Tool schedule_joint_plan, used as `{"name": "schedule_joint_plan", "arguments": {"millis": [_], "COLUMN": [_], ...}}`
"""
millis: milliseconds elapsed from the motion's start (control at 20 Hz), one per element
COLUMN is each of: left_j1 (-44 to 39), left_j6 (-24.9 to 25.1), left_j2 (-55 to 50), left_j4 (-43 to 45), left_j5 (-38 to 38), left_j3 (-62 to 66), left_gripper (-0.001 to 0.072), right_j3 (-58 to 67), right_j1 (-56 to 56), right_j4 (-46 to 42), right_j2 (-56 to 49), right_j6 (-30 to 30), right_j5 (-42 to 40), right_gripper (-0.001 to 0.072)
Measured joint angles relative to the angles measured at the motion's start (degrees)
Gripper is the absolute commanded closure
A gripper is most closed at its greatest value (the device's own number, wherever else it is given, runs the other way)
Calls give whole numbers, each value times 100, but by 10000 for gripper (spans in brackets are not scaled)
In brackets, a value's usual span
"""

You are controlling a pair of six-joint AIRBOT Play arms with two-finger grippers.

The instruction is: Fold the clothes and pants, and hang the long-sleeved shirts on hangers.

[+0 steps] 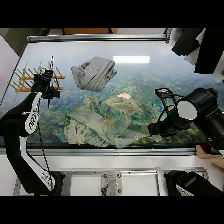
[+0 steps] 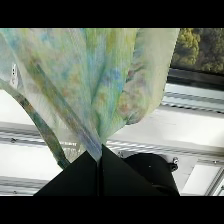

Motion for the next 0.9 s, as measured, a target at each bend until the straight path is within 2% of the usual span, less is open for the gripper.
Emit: {"name": "schedule_joint_plan", "arguments": {"millis": [350,600,900], "left_j1": [0,-146,-732], "left_j6": [101,369,885], "left_j2": [387,1388,2487], "left_j4": [-136,-72,-168], "left_j5": [-173,-376,-905], "left_j3": [-28,-11,-7], "left_gripper": [692,691,691], "right_j3": [0,0,0], "right_j1": [0,0,0], "right_j4": [0,-2,0], "right_j2": [0,0,0], "right_j6": [0,0,0], "right_j5": [-7,-9,2], "right_gripper": [702,702,702]}}
